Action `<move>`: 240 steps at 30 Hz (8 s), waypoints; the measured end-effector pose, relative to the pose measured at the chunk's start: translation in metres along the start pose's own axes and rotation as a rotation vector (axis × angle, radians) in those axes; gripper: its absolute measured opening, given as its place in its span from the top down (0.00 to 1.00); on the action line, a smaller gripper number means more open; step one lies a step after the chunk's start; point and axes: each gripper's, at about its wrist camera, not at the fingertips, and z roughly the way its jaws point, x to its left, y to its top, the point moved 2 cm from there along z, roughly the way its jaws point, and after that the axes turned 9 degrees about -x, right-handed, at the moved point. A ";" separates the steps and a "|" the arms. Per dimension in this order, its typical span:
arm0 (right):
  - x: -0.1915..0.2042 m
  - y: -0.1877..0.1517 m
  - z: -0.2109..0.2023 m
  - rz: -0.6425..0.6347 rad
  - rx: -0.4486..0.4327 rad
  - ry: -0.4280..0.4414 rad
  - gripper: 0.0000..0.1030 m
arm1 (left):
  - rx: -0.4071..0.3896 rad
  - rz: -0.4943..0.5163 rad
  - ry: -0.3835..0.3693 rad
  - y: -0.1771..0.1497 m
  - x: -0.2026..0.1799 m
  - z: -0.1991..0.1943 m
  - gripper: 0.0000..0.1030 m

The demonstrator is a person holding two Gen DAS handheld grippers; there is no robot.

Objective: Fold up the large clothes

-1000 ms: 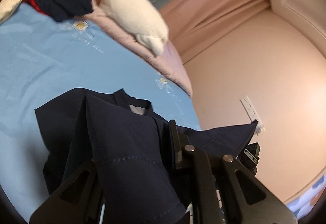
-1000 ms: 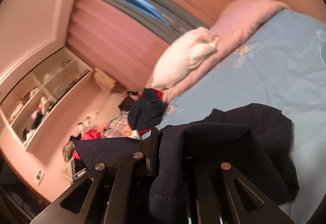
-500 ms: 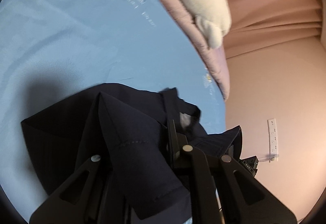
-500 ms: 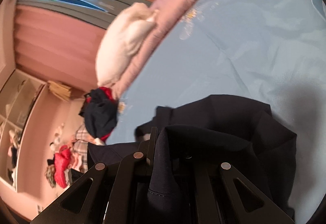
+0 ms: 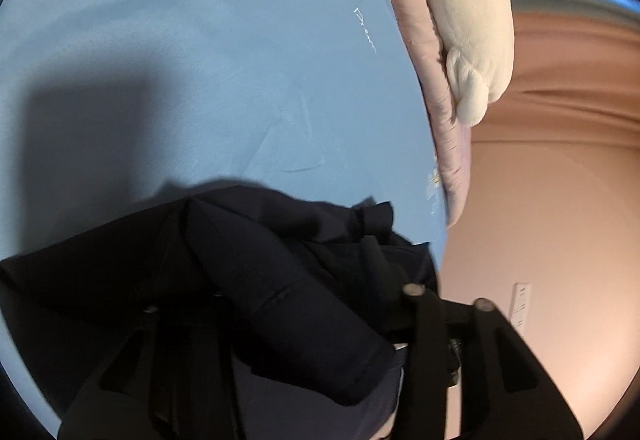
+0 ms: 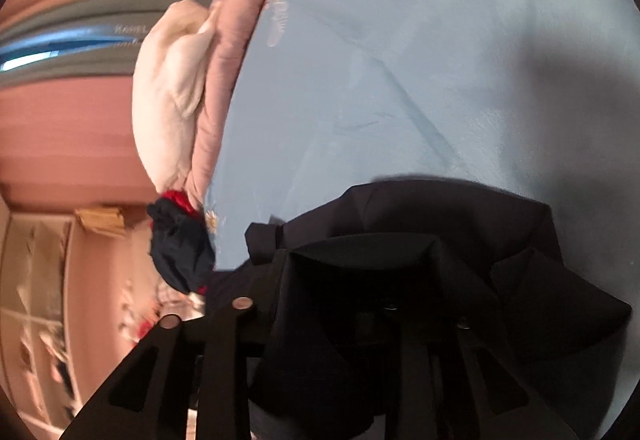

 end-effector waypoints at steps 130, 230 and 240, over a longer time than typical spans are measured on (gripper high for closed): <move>0.057 -0.246 -0.057 -1.019 -0.079 -0.282 0.44 | 0.062 0.348 -0.132 -0.124 0.047 -0.106 0.01; -0.007 -0.129 -0.050 -0.084 0.012 0.396 0.31 | 0.116 0.954 0.218 -0.287 -0.164 0.010 0.47; -0.002 -0.128 -0.034 -0.023 0.119 0.451 0.23 | 0.299 0.780 -0.070 -0.292 -0.160 0.005 0.37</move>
